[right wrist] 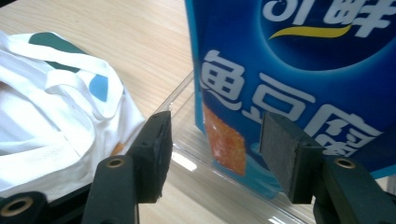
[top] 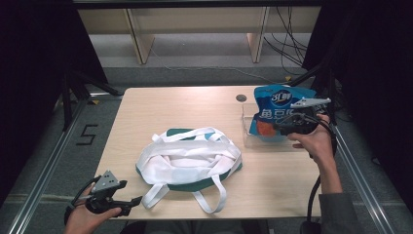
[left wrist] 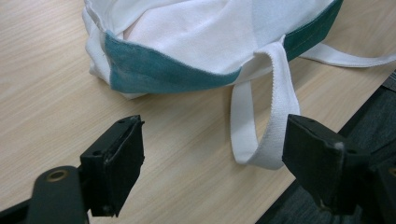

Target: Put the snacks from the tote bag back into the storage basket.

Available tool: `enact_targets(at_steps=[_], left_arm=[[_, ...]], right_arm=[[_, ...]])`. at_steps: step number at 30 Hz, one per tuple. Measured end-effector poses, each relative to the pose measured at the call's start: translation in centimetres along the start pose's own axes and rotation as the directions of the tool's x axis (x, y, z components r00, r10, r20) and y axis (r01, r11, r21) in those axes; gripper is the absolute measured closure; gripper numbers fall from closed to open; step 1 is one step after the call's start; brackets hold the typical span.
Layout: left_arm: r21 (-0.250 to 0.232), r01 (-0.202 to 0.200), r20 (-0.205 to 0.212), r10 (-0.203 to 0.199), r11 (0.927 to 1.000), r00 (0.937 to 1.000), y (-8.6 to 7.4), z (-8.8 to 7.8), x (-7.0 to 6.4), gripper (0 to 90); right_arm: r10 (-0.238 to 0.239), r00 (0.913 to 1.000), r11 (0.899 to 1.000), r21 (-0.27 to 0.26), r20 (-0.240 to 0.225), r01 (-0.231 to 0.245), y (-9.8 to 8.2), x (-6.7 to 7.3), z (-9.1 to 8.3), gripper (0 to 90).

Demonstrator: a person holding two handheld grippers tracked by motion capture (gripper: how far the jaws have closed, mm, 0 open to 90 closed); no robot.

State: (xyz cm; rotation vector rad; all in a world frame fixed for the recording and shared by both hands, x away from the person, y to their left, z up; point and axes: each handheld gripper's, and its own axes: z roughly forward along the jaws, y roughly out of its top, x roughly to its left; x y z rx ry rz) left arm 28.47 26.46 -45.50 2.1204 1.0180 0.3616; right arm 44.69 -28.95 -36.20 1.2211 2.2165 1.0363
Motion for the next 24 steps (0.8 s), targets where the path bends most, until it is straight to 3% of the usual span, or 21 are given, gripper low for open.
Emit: enact_targets(at_steps=[1, 3, 5, 7, 8, 9, 13, 14, 16, 17, 19, 24], left_arm=[[0.015, -0.026, 0.001, 0.026, 0.9995, 0.9997, 0.0, -0.1, 0.2, 19.8], [0.011, -0.024, 0.001, 0.024, 0.9996, 0.9997, 0.0, -0.1, 0.2, 19.8], [-0.022, 0.006, 0.000, -0.006, 0.9997, 1.0000, 0.0, 0.0, 0.0, 19.8], [-0.019, 0.010, -0.001, -0.010, 0.9998, 1.0000, 0.0, -0.1, 0.0, 19.8], [-0.019, 0.005, -0.004, -0.005, 0.9998, 1.0000, 0.0, -0.1, 0.1, 19.8], [-0.019, 0.007, -0.004, -0.007, 0.9998, 1.0000, 0.0, -0.1, 0.1, 19.8], [-0.020, 0.007, -0.005, -0.007, 0.9998, 1.0000, 0.0, -0.1, 0.1, 19.8], [-0.016, 0.023, -0.005, -0.023, 0.9996, 0.9997, -0.1, 0.0, 0.0, 19.8], [-0.004, 0.011, -0.011, -0.011, 0.9999, 0.9999, 0.0, -0.1, 0.2, 19.8], [-0.019, 0.015, -0.006, -0.015, 0.9997, 0.9999, -0.1, -0.1, 0.1, 19.8], [0.011, -0.026, -0.006, 0.026, 0.9996, 0.9996, 0.0, -0.4, 0.4, 19.8], [0.009, -0.023, -0.007, 0.023, 0.9997, 0.9997, 0.0, -0.4, 0.4, 19.8]], right_arm=[[-0.028, 0.9996, 1.000, -0.010, -0.007, 0.028, 0.0, 0.1, 0.1, 44.3], [-0.001, 0.9999, 1.000, -0.014, -0.015, 0.000, -0.1, 0.5, 0.2, 44.1], [-0.035, 0.9990, 0.999, -0.023, -0.029, 0.034, -0.2, 1.0, 0.4, 43.5], [-0.017, 0.9986, 1.000, -0.023, -0.050, 0.016, -0.2, 1.6, 0.4, 43.3], [-0.043, 0.9978, 0.998, -0.037, -0.051, 0.041, -0.2, 1.6, 0.5, 43.2], [-0.022, 0.9978, 0.999, -0.035, -0.063, 0.020, -0.2, 2.0, 0.5, 43.1], [-0.058, 0.9951, 0.998, -0.042, -0.080, 0.055, -0.2, 2.7, 0.6, 42.2], [-0.052, 0.9950, 0.997, -0.058, -0.086, 0.047, -0.3, 3.0, 0.8, 42.0], [-0.032, 0.9938, 0.999, -0.039, -0.106, 0.028, -0.3, 3.6, 0.8, 41.3], [-0.044, 0.9927, 0.998, -0.045, -0.112, 0.039, -0.4, 3.8, 1.0, 41.1], [-0.063, 0.9906, 0.997, -0.049, -0.122, 0.057, -0.5, 4.2, 1.2, 40.8], [-0.067, 0.9877, 0.997, -0.058, -0.142, 0.059, -0.8, 5.0, 1.5, 40.1]])
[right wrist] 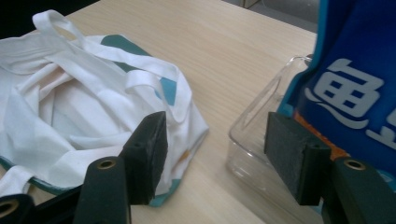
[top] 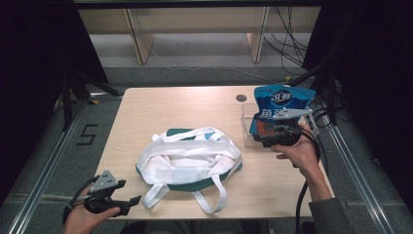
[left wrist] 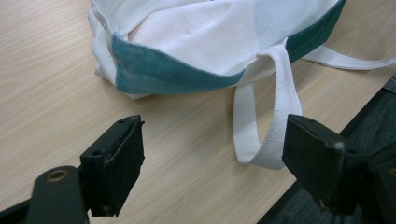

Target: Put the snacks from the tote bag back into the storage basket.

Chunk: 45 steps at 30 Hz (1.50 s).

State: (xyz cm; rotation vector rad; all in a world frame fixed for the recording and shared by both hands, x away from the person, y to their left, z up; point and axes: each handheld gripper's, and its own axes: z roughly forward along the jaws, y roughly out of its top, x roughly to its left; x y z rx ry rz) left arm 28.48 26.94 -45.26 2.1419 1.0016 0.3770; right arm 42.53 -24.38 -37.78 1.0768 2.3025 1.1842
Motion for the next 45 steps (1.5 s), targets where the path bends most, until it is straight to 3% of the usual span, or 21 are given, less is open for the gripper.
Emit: enact_targets(at_steps=[6, 8, 9, 14, 19, 20, 21, 22, 25, 26, 27, 28, 30, 35, 36, 37, 38, 42, 45], left_arm=[[-0.002, 0.002, -0.001, -0.002, 1.0000, 1.0000, 0.0, 0.0, 0.0, 19.8], [-0.002, 0.001, -0.001, -0.001, 1.0000, 1.0000, 0.0, 0.0, 0.0, 19.8], [-0.001, 0.000, -0.001, 0.000, 1.0000, 1.0000, 0.0, 0.0, 0.0, 19.8], [-0.001, 0.000, 0.000, 0.000, 1.0000, 1.0000, 0.0, 0.0, 0.0, 19.8], [0.002, -0.002, -0.002, 0.002, 1.0000, 1.0000, 0.0, 0.0, 0.0, 19.8], [-0.026, 0.032, -0.003, -0.032, 0.9991, 0.9995, 0.0, 0.2, -0.2, 19.8], [-0.027, 0.032, -0.003, -0.032, 0.9991, 0.9995, 0.0, 0.2, -0.2, 19.8], [-0.009, 0.013, -0.011, -0.013, 0.9999, 0.9999, 0.0, 0.1, -0.1, 19.8], [-0.017, 0.020, -0.004, -0.020, 0.9997, 0.9998, 0.0, 0.1, -0.1, 19.8], [-0.017, 0.020, -0.004, -0.020, 0.9997, 0.9998, 0.0, 0.1, -0.1, 19.8], [0.004, -0.003, -0.003, 0.003, 1.0000, 1.0000, 0.0, 0.0, 0.0, 19.8], [0.001, -0.001, -0.003, 0.001, 1.0000, 1.0000, 0.0, 0.0, 0.0, 19.8], [0.003, -0.002, -0.004, 0.002, 1.0000, 1.0000, 0.0, 0.0, 0.0, 19.8], [0.002, -0.002, -0.004, 0.002, 1.0000, 1.0000, 0.0, 0.0, 0.0, 19.8], [0.003, -0.002, -0.004, 0.002, 1.0000, 1.0000, 0.0, 0.0, 0.0, 19.8], [-0.027, 0.033, -0.005, -0.033, 0.9991, 0.9994, 0.0, 0.2, -0.2, 19.8], [-0.028, 0.033, -0.004, -0.033, 0.9991, 0.9994, 0.0, 0.2, -0.2, 19.8], [-0.028, 0.033, -0.004, -0.033, 0.9991, 0.9994, 0.0, 0.2, -0.2, 19.8], [-0.027, 0.033, -0.004, -0.033, 0.9991, 0.9994, 0.0, 0.2, -0.2, 19.8]], right_arm=[[0.005, 0.9993, 1.000, 0.016, -0.036, -0.004, -0.7, 1.4, 0.8, 39.5], [0.007, 0.9992, 1.000, 0.016, -0.038, -0.007, -0.8, 1.6, 0.9, 39.3], [-0.015, 0.9990, 1.000, 0.016, -0.042, 0.015, -0.9, 1.6, 0.9, 38.8], [0.001, 0.9990, 1.000, 0.001, -0.045, -0.001, -1.4, 2.4, 1.3, 38.2], [-0.007, 0.9989, 1.000, 0.005, -0.046, 0.007, -2.4, 2.6, 1.4, 37.2], [-0.003, 0.9986, 1.000, 0.010, -0.053, 0.003, -2.6, 2.7, 1.4, 37.1], [-0.003, 0.9986, 1.000, 0.010, -0.053, 0.003, -2.6, 2.7, 1.4, 37.1], [0.010, 0.9986, 1.000, 0.006, -0.052, -0.010, -3.0, 2.9, 1.4, 36.8], [-0.007, 0.9983, 1.000, 0.018, -0.057, 0.008, -3.3, 2.9, 1.3, 36.3], [0.008, 0.9985, 1.000, 0.004, -0.054, -0.008, -3.6, 3.2, 1.4, 36.1], [0.008, 0.9985, 1.000, 0.004, -0.054, -0.008, -3.6, 3.2, 1.4, 36.1], [-0.017, 0.9980, 1.000, 0.009, -0.060, 0.018, -3.8, 3.0, 1.4, 35.8], [0.010, 0.9981, 1.000, 0.021, -0.060, -0.009, -4.1, 3.4, 1.3, 35.7], [0.004, 0.9979, 0.999, 0.039, -0.065, -0.002, -4.7, 3.5, 1.1, 35.2], [0.003, 0.9984, 1.000, 0.022, -0.056, -0.001, -4.9, 3.5, 1.2, 35.0], [0.008, 0.9978, 0.999, 0.039, -0.066, -0.005, -5.0, 3.6, 1.0, 34.8], [0.019, 0.9978, 0.999, 0.031, -0.064, -0.017, -5.2, 3.7, 1.0, 34.6], [-0.008, 0.9979, 0.999, 0.032, -0.064, 0.010, -5.5, 3.7, 0.9, 33.3], [0.029, 0.9970, 0.998, 0.052, -0.071, -0.026, -5.9, 4.4, 0.8, 31.9]])
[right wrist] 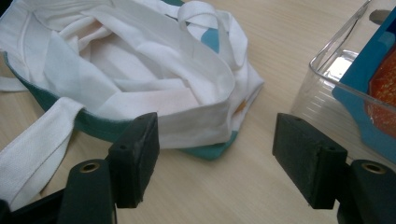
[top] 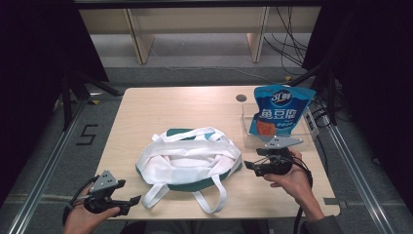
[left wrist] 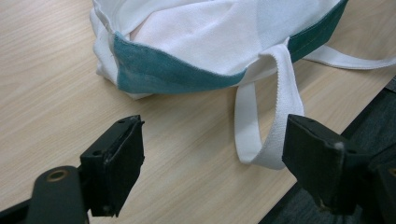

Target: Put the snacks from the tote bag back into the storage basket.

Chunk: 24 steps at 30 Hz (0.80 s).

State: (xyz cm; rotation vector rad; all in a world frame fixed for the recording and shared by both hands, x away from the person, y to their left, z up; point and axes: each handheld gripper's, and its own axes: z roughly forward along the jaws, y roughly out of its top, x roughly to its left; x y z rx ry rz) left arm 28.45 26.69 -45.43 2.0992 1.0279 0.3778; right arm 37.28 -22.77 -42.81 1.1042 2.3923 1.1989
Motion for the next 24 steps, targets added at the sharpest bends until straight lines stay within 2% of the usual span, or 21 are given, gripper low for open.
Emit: enact_targets(at_steps=[1, 3, 5, 6, 7, 8, 9, 10, 11, 12, 14, 15, 16, 17, 18, 19, 22, 24], left_arm=[[0.000, 0.000, 0.000, 0.000, 1.0000, 1.0000, 0.0, 0.0, 0.0, 19.8], [-0.001, -0.001, 0.000, 0.001, 1.0000, 1.0000, 0.0, 0.0, 0.0, 19.8], [0.000, 0.000, 0.000, 0.000, 1.0000, 1.0000, 0.0, 0.0, 0.0, 19.8], [-0.001, 0.000, 0.000, 0.000, 1.0000, 1.0000, 0.0, 0.0, 0.0, 19.8], [-0.001, 0.000, 0.000, 0.000, 1.0000, 1.0000, 0.0, 0.0, 0.0, 19.8], [0.028, -0.030, 0.000, 0.030, 0.9992, 0.9995, 0.0, -0.2, 0.2, 19.8], [0.036, -0.041, 0.001, 0.041, 0.9985, 0.9992, 0.0, -0.2, 0.3, 19.8], [0.035, -0.038, 0.000, 0.038, 0.9986, 0.9993, 0.0, -0.2, 0.3, 19.8], [0.037, -0.040, 0.000, 0.040, 0.9985, 0.9992, 0.0, -0.2, 0.3, 19.8], [0.036, -0.040, 0.000, 0.040, 0.9985, 0.9992, 0.0, -0.2, 0.3, 19.8], [0.029, -0.038, 0.003, 0.038, 0.9988, 0.9993, 0.0, -0.2, 0.3, 19.8], [0.033, -0.039, 0.004, 0.039, 0.9987, 0.9992, 0.0, -0.2, 0.3, 19.8], [0.033, -0.039, 0.004, 0.039, 0.9987, 0.9992, 0.0, -0.2, 0.3, 19.8], [0.033, -0.039, 0.004, 0.039, 0.9987, 0.9992, 0.0, -0.2, 0.3, 19.8], [0.035, -0.038, 0.002, 0.037, 0.9987, 0.9993, 0.0, -0.2, 0.3, 19.8], [0.036, -0.038, 0.001, 0.038, 0.9986, 0.9993, 0.0, -0.2, 0.3, 19.8], [0.035, -0.038, 0.000, 0.038, 0.9986, 0.9993, 0.0, -0.2, 0.3, 19.8], [0.035, -0.037, 0.001, 0.037, 0.9987, 0.9993, 0.0, -0.2, 0.3, 19.8]], right_arm=[[0.000, 1.0000, 1.000, 0.000, 0.000, 0.000, 0.0, 0.0, 0.0, 31.9], [-0.030, 0.9996, 0.999, -0.011, 0.002, 0.030, -0.3, 0.1, -0.1, 31.2], [-0.026, 0.9997, 1.000, -0.012, 0.001, 0.026, -0.5, 0.2, -0.1, 31.1], [-0.010, 0.9999, 1.000, -0.010, -0.009, 0.009, -0.7, 0.6, -0.2, 30.9], [-0.022, 0.9997, 1.000, -0.003, -0.015, 0.022, -0.8, 0.5, -0.4, 30.7], [-0.023, 0.9996, 1.000, 0.001, -0.014, 0.023, -0.8, 0.6, -0.5, 30.6], [0.001, 0.9999, 1.000, -0.007, -0.010, -0.001, -1.0, 0.9, -0.5, 30.4], [-0.023, 0.9997, 1.000, -0.012, -0.010, 0.023, -1.1, 0.7, -0.6, 30.3], [0.002, 0.9999, 1.000, 0.003, -0.016, -0.002, -1.2, 1.0, -0.7, 30.3], [-0.029, 0.9995, 1.000, -0.011, -0.013, 0.029, -1.3, 0.9, -0.7, 30.1], [-0.003, 0.9997, 1.000, -0.003, -0.023, 0.003, -1.6, 1.2, -0.8, 30.0], [-0.020, 0.9995, 1.000, 0.005, -0.024, 0.020, -1.7, 1.2, -0.9, 29.9], [-0.006, 0.9997, 1.000, -0.003, -0.022, 0.006, -1.9, 1.4, -0.9, 29.7], [0.006, 0.9996, 1.000, 0.019, -0.026, -0.005, -1.9, 1.5, -1.1, 29.4], [-0.026, 0.9995, 1.000, -0.003, -0.020, 0.026, -2.1, 1.4, -1.0, 29.2], [0.003, 0.9998, 1.000, 0.017, -0.018, -0.003, -2.3, 1.6, -1.2, 29.1], [-0.023, 0.9997, 1.000, 0.016, -0.011, 0.023, -2.6, 1.5, -1.2, 28.6], [0.015, 0.9998, 0.999, 0.029, -0.011, -0.015, -3.1, 1.9, -1.3, 27.4]])
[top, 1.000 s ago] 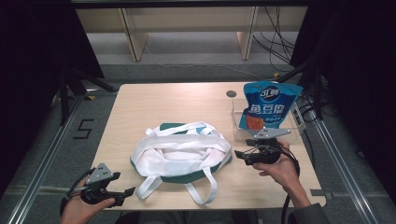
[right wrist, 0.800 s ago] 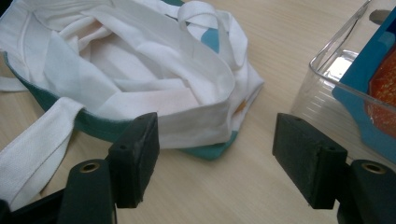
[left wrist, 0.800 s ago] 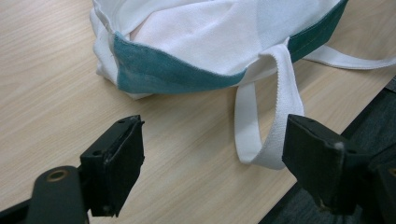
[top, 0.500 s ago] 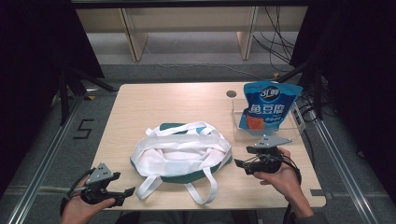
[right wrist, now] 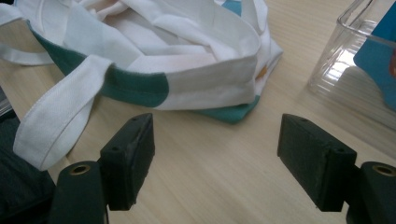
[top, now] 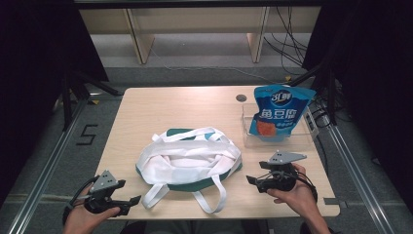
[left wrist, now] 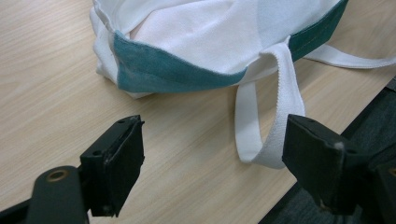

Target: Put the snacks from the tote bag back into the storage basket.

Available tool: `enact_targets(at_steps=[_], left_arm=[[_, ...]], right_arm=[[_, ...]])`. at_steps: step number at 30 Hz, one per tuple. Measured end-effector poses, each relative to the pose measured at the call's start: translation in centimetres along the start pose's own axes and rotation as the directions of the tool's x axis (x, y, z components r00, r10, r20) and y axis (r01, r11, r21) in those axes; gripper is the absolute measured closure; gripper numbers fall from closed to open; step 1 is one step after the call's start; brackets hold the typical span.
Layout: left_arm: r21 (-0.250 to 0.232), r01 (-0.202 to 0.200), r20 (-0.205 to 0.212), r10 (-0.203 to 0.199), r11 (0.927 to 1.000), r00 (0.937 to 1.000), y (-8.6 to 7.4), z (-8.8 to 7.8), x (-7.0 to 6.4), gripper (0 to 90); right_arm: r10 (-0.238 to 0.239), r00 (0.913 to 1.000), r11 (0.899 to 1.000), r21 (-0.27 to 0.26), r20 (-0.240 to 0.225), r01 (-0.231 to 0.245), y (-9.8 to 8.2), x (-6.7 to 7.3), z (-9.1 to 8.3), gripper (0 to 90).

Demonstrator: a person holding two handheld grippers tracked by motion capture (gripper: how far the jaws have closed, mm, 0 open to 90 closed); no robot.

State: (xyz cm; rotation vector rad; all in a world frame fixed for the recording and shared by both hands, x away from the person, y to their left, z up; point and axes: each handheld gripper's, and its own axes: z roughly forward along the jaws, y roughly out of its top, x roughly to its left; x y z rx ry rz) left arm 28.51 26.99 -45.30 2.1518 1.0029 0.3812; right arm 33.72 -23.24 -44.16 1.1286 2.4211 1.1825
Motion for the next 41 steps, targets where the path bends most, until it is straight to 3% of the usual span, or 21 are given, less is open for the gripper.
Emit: enact_targets(at_steps=[3, 6, 9, 10, 14, 16, 24, 26, 27, 29, 33, 35, 37, 38, 39, 40, 41], left_arm=[[0.001, -0.001, 0.000, 0.001, 1.0000, 1.0000, 0.0, 0.0, 0.0, 19.8], [0.001, -0.001, 0.000, 0.001, 1.0000, 1.0000, 0.0, 0.0, 0.0, 19.8], [0.003, -0.004, 0.000, 0.004, 1.0000, 1.0000, 0.0, 0.0, 0.0, 19.8], [0.003, -0.004, 0.000, 0.004, 1.0000, 1.0000, 0.0, 0.0, 0.0, 19.8], [-0.010, -0.003, -0.005, 0.003, 0.9999, 1.0000, 0.0, 0.1, -0.1, 19.8], [-0.011, -0.004, -0.005, 0.004, 0.9999, 1.0000, 0.0, 0.1, -0.1, 19.8], [-0.010, -0.002, -0.006, 0.002, 0.9999, 1.0000, -0.1, 0.1, -0.1, 19.8], [-0.032, 0.040, -0.006, -0.040, 0.9987, 0.9992, -0.1, 0.3, -0.3, 19.8], [-0.032, 0.040, -0.006, -0.040, 0.9987, 0.9992, -0.1, 0.3, -0.3, 19.8], [-0.008, 0.019, 0.006, -0.019, 0.9998, 0.9998, -0.1, 0.2, -0.2, 19.8], [-0.024, 0.023, 0.002, -0.023, 0.9995, 0.9997, 0.0, 0.3, -0.2, 19.8], [-0.008, -0.006, -0.006, 0.006, 1.0000, 1.0000, -0.1, 0.1, 0.0, 19.8], [-0.005, -0.003, -0.003, 0.003, 1.0000, 1.0000, 0.0, 0.0, 0.0, 19.8], [-0.002, -0.002, 0.003, 0.002, 1.0000, 1.0000, 0.0, 0.1, 0.0, 19.8], [0.003, -0.006, -0.007, 0.006, 1.0000, 1.0000, 0.0, 0.0, 0.0, 19.8], [-0.005, -0.003, -0.007, 0.003, 1.0000, 1.0000, 0.0, 0.1, -0.1, 19.8], [-0.009, -0.004, -0.003, 0.004, 1.0000, 1.0000, -0.1, 0.1, 0.0, 19.8]], right_arm=[[-0.025, 0.9997, 1.000, -0.009, 0.006, 0.025, -0.3, 0.1, 0.0, 25.5], [-0.018, 0.9998, 1.000, 0.006, -0.001, 0.018, -0.4, 0.3, -0.1, 24.8], [-0.053, 0.9985, 0.999, 0.006, 0.013, 0.053, -0.7, 0.4, -0.1, 22.9], [-0.030, 0.9995, 0.999, 0.012, 0.012, 0.030, -0.8, 0.6, -0.1, 22.7], [-0.058, 0.9983, 0.998, 0.025, 0.010, 0.057, -1.1, 0.7, -0.1, 22.1], [-0.043, 0.9990, 0.999, 0.025, 0.010, 0.043, -1.3, 0.8, 0.0, 21.5], [-0.060, 0.9981, 0.997, 0.043, 0.016, 0.059, -1.7, 1.0, 0.0, 20.4], [-0.071, 0.9971, 0.997, 0.037, 0.027, 0.070, -1.7, 1.0, 0.1, 20.2], [-0.071, 0.9971, 0.997, 0.037, 0.027, 0.070, -1.7, 1.0, 0.1, 20.2], [-0.066, 0.9976, 0.997, 0.039, 0.021, 0.065, -1.8, 1.0, 0.1, 20.1], [-0.068, 0.9976, 0.997, 0.042, 0.014, 0.067, -1.8, 0.9, 0.1, 20.0], [-0.067, 0.9976, 0.997, 0.043, 0.015, 0.066, -1.8, 0.9, 0.1, 20.0], [-0.081, 0.9960, 0.996, 0.038, 0.038, 0.080, -1.8, 0.9, 0.1, 19.9], [-0.074, 0.9965, 0.997, 0.040, 0.038, 0.072, -1.8, 0.9, 0.1, 19.9], [-0.031, 0.9992, 0.998, 0.048, 0.026, 0.030, -1.9, 1.2, 0.1, 19.9], [-0.063, 0.9975, 0.997, 0.048, 0.030, 0.062, -1.8, 0.8, 0.1, 19.9], [-0.051, 0.9982, 0.997, 0.052, 0.031, 0.049, -1.8, 0.9, 0.0, 19.8]])
